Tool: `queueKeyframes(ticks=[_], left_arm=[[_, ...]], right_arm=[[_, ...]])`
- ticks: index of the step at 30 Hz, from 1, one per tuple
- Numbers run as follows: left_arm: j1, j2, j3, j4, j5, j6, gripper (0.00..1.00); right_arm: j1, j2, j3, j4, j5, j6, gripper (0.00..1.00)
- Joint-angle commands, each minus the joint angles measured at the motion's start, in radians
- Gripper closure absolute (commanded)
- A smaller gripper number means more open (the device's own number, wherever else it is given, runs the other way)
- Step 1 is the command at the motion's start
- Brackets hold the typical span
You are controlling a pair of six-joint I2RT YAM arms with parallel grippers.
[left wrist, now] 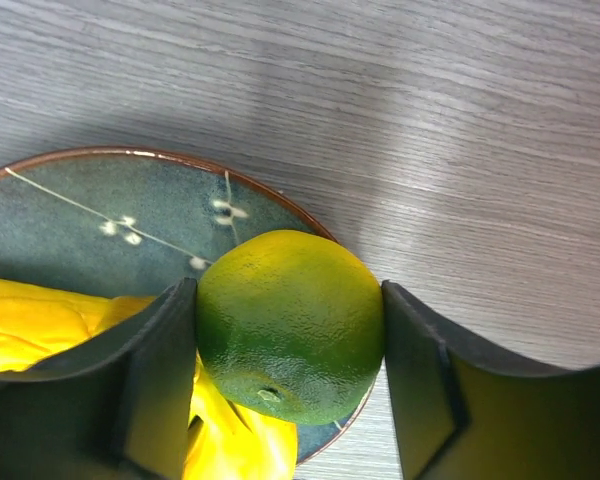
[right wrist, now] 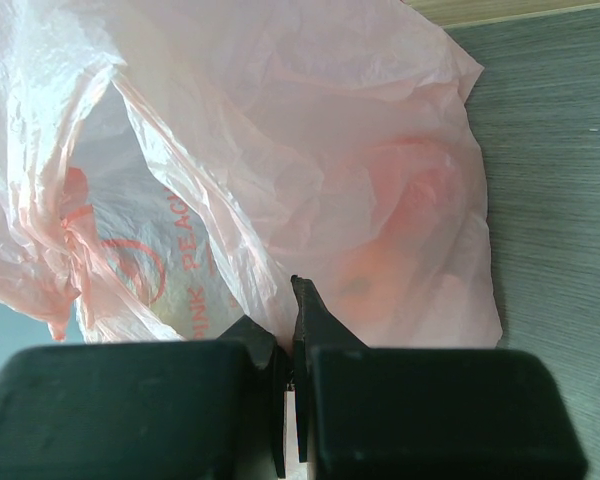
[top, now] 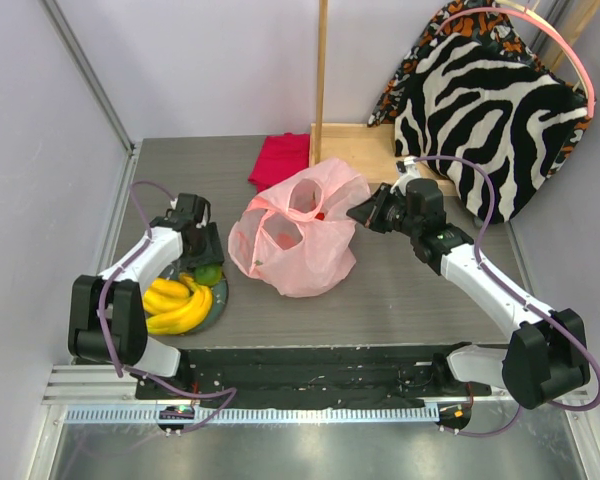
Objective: Place the fruits into the plastic bag
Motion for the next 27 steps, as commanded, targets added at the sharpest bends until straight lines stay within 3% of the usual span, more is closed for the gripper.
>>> queueKeyframes(ticks=[1, 5, 10, 18, 20, 23, 27], left_arm=[[-0.003, -0.011, 0.035, 0.0, -0.006, 0.007, 0.46], [-0.003, -0.032, 0.035, 0.003, -0.009, 0.008, 0.56], [-0.003, -0.077, 0.043, 0.026, 0.023, 0.017, 0.58], [-0.003, -0.27, 0.068, 0.117, 0.161, 0.051, 0.62], [-0.006, -0.308, 0.066, 0.158, 0.191, 0.045, 0.66], [-0.056, -0.388, 0.066, 0.23, 0.236, 0.043, 0.68], [-0.22, -0.445, 0.107, 0.267, 0.205, 0.088, 0.66]], right_arm=[[-0.009, -0.032, -0.001, 0.051, -0.014, 0.011, 0.99], [-0.007, -0.03, -0.002, 0.051, -0.012, 0.012, 0.99], [-0.009, -0.03, -0.003, 0.051, -0.015, 0.014, 0.99], [-0.01, -0.03, -0.003, 0.058, -0.026, 0.014, 0.99], [-0.007, -0.036, -0.003, 0.058, -0.023, 0.009, 0.99], [-0.007, -0.041, 0.002, 0.052, -0.021, 0.001, 0.99], [-0.009, -0.044, 0.008, 0.042, -0.015, -0.003, 0.99]])
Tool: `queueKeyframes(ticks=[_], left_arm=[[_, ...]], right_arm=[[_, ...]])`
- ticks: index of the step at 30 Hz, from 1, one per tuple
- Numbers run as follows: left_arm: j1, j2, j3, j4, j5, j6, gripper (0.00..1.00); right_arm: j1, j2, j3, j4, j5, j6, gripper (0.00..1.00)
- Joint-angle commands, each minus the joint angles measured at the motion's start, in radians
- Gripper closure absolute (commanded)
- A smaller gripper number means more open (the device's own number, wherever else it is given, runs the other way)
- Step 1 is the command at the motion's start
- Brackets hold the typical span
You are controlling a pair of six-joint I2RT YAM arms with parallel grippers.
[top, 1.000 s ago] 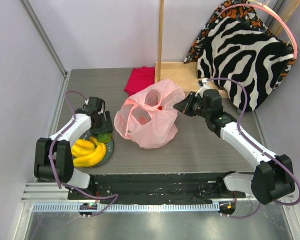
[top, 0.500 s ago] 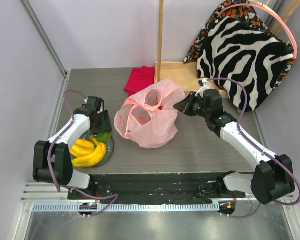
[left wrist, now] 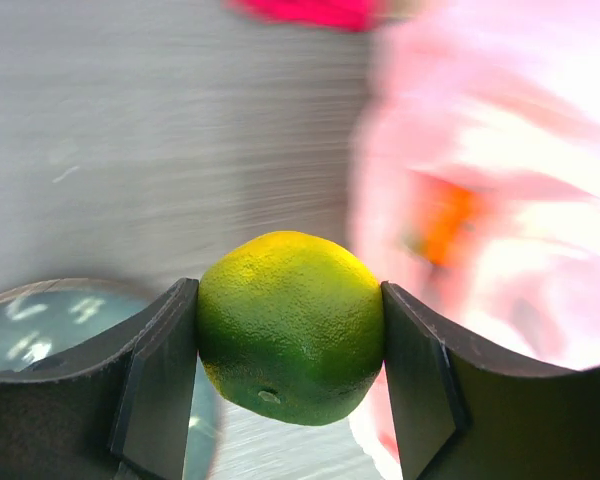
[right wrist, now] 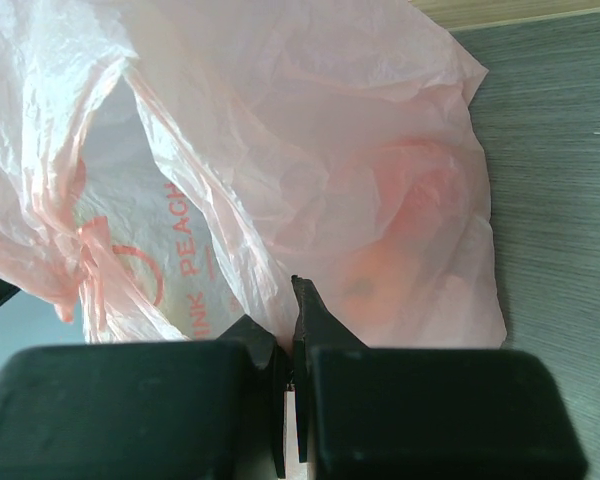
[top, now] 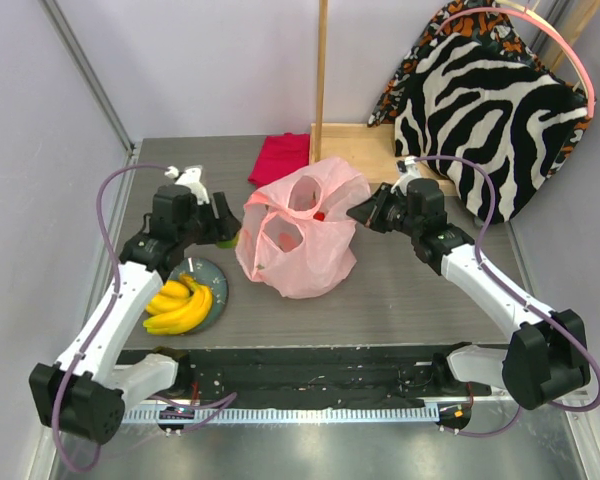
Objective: Place the fruits into the plastic bag
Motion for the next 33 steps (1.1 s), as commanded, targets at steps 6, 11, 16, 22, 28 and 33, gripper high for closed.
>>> queueKeyframes(ticks=[6, 11, 16, 22, 28, 33], left_arm=[[-0.21, -0.121, 0.096, 0.261, 0.129, 0.017, 0.64], [-0.372, -0.022, 0.162, 0.341, 0.118, 0.016, 0.64], [-0.565, 0.177, 0.32, 0.349, 0.043, 0.095, 0.63], [-0.61, 0.4, 0.484, 0.337, 0.007, 0.147, 0.62], [-0.587, 0.468, 0.524, 0.288, -0.161, 0.228, 0.61], [-0.547, 0.474, 0.486, 0.327, -0.312, 0.243, 0.61]], right_arm=[[-0.004, -0.048, 0.014, 0.025, -0.005, -0.007, 0.99], [-0.003, -0.052, 0.015, 0.022, -0.008, -0.006, 0.99], [-0.004, -0.055, 0.015, 0.019, -0.011, -0.003, 0.99], [-0.003, -0.074, 0.014, 0.014, -0.008, -0.001, 0.99], [-0.003, -0.097, 0.017, -0.021, 0.001, -0.007, 0.99], [-0.003, -0.106, 0.017, -0.021, -0.003, -0.006, 0.99]])
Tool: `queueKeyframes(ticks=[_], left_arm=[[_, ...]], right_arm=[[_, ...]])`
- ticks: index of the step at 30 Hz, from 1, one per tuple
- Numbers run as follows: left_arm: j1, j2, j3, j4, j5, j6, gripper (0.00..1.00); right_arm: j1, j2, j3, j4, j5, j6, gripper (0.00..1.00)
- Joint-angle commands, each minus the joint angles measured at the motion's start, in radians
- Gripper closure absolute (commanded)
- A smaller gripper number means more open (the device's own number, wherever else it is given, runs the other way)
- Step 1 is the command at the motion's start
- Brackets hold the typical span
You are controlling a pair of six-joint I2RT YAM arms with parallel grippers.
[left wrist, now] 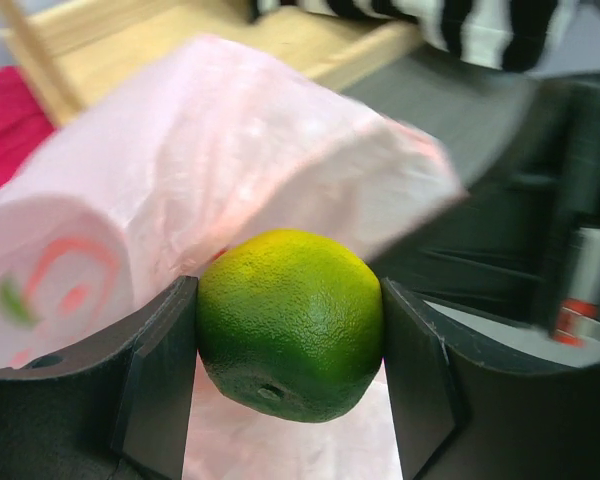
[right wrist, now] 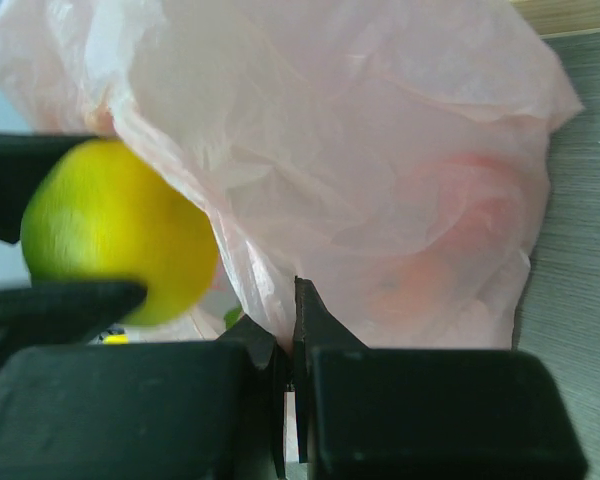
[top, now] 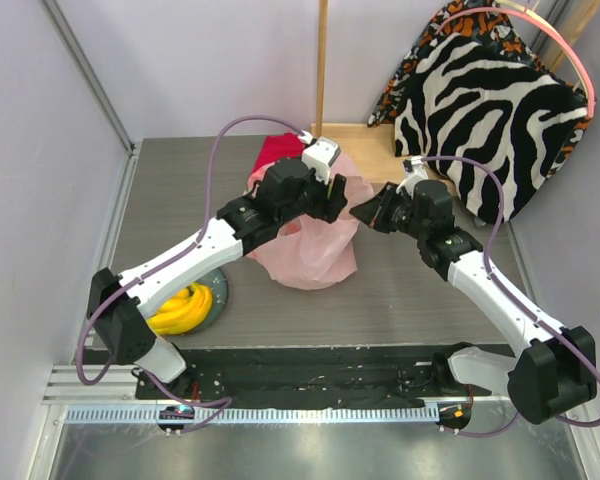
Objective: Place the fruits into the plastic bag
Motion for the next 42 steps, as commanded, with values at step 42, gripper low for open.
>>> queueKeyframes(ticks=[42], left_arm=[[0.054, 0.339, -0.032, 0.021, -0.169, -0.159, 0.33]], right_arm=[[-0.004, 0.042, -0.006, 0.064, -0.089, -0.006, 0.99]])
